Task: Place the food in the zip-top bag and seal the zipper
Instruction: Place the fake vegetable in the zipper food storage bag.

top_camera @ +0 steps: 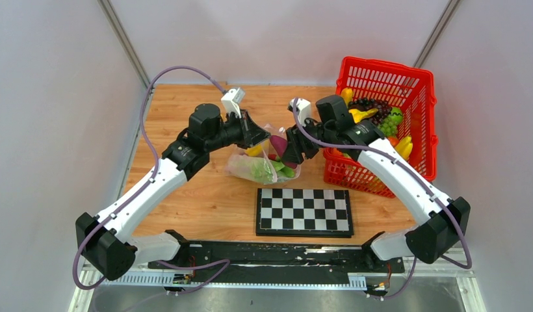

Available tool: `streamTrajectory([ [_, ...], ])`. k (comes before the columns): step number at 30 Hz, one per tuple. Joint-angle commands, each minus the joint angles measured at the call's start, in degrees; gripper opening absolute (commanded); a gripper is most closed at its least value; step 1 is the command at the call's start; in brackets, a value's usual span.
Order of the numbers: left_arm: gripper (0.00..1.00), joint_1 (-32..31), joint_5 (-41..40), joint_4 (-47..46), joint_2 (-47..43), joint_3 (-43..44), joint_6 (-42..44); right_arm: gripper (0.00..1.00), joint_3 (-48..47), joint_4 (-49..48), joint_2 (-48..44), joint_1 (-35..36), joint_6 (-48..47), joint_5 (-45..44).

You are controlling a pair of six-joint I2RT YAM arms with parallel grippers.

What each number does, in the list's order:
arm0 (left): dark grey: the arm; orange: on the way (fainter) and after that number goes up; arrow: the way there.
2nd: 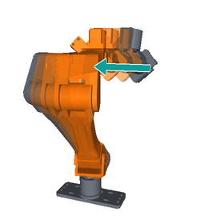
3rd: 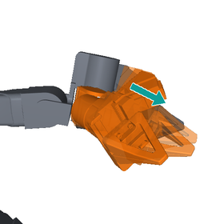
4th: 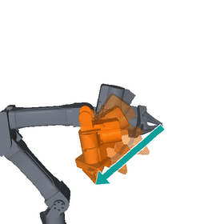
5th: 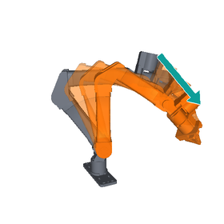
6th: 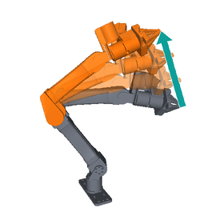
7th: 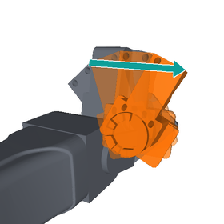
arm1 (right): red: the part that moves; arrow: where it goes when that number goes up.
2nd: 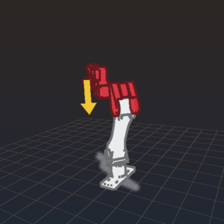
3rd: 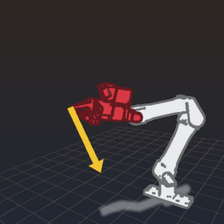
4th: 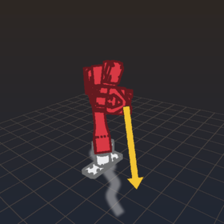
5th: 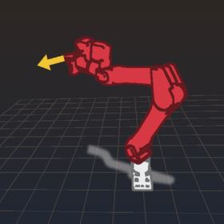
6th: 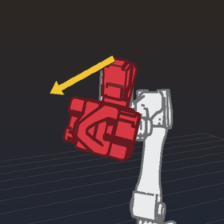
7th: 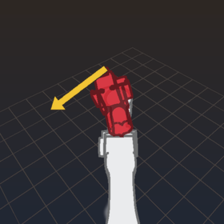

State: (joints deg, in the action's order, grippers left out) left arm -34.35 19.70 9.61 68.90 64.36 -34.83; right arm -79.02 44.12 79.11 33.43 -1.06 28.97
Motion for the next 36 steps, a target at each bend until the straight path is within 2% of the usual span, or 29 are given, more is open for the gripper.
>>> streamTrajectory([
  [1,0.00,0.3,2.0,-3.6,-0.1,1.0,-0.3,0.43,-3.1,-0.1,2.1,1.5,0.3,-5.5],
  [8,0.00,0.3,3.0,-3.5,0.0,1.2,0.2,0.47,-4.2,-2.1,3.2,2.0,2.6,-7.0],
  [14,0.00,0.3,3.3,-3.7,0.2,1.3,0.0,0.58,-2.1,-6.6,1.6,2.0,4.7,-6.3],
  [22,0.00,0.3,3.2,-3.9,0.1,1.2,0.1,0.61,-0.5,-8.8,1.5,2.0,5.7,-4.5],
  [31,0.00,0.3,3.0,-3.9,0.3,1.1,0.1,0.44,0.7,-9.7,0.3,2.0,6.0,-4.4],
  [36,0.00,0.4,2.2,-3.9,0.1,0.7,0.0,0.41,3.2,-13.9,-4.7,2.0,6.4,-7.1],
])
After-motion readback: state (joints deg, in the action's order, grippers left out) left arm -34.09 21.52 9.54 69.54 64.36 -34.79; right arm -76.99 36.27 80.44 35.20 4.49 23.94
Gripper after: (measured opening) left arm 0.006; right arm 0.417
